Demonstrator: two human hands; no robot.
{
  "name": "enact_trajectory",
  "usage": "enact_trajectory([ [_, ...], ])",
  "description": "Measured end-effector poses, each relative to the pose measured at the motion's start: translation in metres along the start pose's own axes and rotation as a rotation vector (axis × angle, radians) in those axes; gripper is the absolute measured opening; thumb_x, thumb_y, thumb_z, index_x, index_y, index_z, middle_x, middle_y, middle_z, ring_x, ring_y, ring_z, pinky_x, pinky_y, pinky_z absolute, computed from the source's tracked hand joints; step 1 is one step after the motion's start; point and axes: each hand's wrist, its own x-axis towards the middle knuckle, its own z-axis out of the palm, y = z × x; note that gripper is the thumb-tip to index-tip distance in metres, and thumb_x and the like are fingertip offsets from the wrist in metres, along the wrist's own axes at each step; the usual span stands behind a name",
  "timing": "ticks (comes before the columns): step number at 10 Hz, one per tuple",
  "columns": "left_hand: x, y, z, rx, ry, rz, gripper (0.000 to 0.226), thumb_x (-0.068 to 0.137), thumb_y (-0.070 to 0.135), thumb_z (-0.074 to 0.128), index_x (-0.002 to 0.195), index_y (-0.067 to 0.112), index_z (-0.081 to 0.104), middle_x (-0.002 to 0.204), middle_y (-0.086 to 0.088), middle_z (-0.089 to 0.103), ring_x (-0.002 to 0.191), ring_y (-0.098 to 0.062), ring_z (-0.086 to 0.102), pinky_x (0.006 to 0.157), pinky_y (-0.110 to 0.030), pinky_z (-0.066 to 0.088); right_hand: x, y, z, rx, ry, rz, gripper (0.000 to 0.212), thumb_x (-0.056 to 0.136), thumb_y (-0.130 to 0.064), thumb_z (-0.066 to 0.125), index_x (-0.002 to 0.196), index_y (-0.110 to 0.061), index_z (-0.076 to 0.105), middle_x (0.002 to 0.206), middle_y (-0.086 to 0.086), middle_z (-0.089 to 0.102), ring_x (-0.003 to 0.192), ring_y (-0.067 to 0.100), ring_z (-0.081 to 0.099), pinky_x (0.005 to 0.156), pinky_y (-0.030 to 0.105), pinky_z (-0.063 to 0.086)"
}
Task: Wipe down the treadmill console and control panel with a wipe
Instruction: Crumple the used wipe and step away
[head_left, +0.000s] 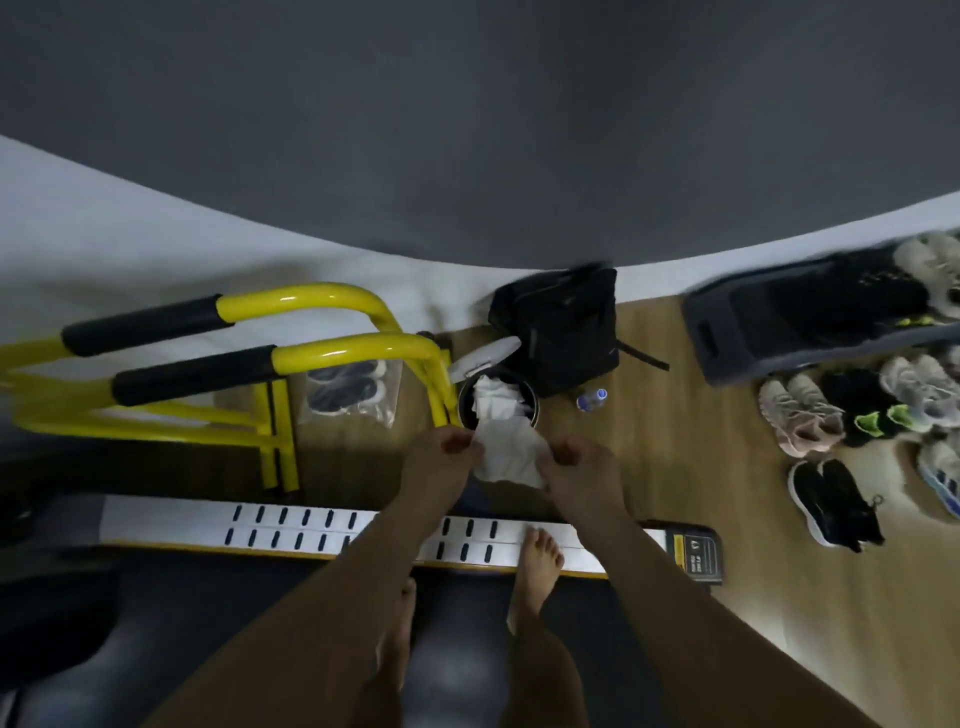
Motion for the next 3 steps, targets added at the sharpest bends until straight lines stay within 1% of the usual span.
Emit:
enact_trajectory([
  [1,0.044,-0.002,0.014,-0.007,0.032,-0.012,0.009,0.09,0.011,0.068,0.087,0.02,0.069,0.075,0.003,0.067,0.063,-0.006,0.06,0.061,-0.021,0.049,0.056,0.007,0.004,-0.073,-0.04,0.01,0.01,0.094,-0.028,0.06,0.095,-0.021,0.067,0.083,0.0,0.067,0.075,0.015,0.064,0.056,0.02,0.042],
  [2,0.09,-0.017,0.03,-0.034,0.026,-0.076,0.012,0.09,0.011,0.065,0.087,0.023,0.069,0.082,-0.002,0.068,0.075,-0.018,0.063,0.077,-0.039,0.056,0.11,0.022,0.014,-0.151,-0.07,0.037,0.007,0.096,-0.025,0.056,0.099,-0.022,0.062,0.082,0.0,0.062,0.071,0.012,0.059,0.053,0.018,0.039],
  [3,0.144,-0.043,0.054,-0.155,-0.08,-0.216,0.032,0.097,0.017,0.06,0.128,0.011,0.06,0.101,-0.003,0.064,0.09,-0.019,0.061,0.08,-0.033,0.051,0.166,0.041,0.033,-0.124,-0.108,0.142,0.016,0.091,-0.019,0.061,0.107,-0.023,0.059,0.088,0.001,0.062,0.074,0.016,0.06,0.056,0.023,0.044],
])
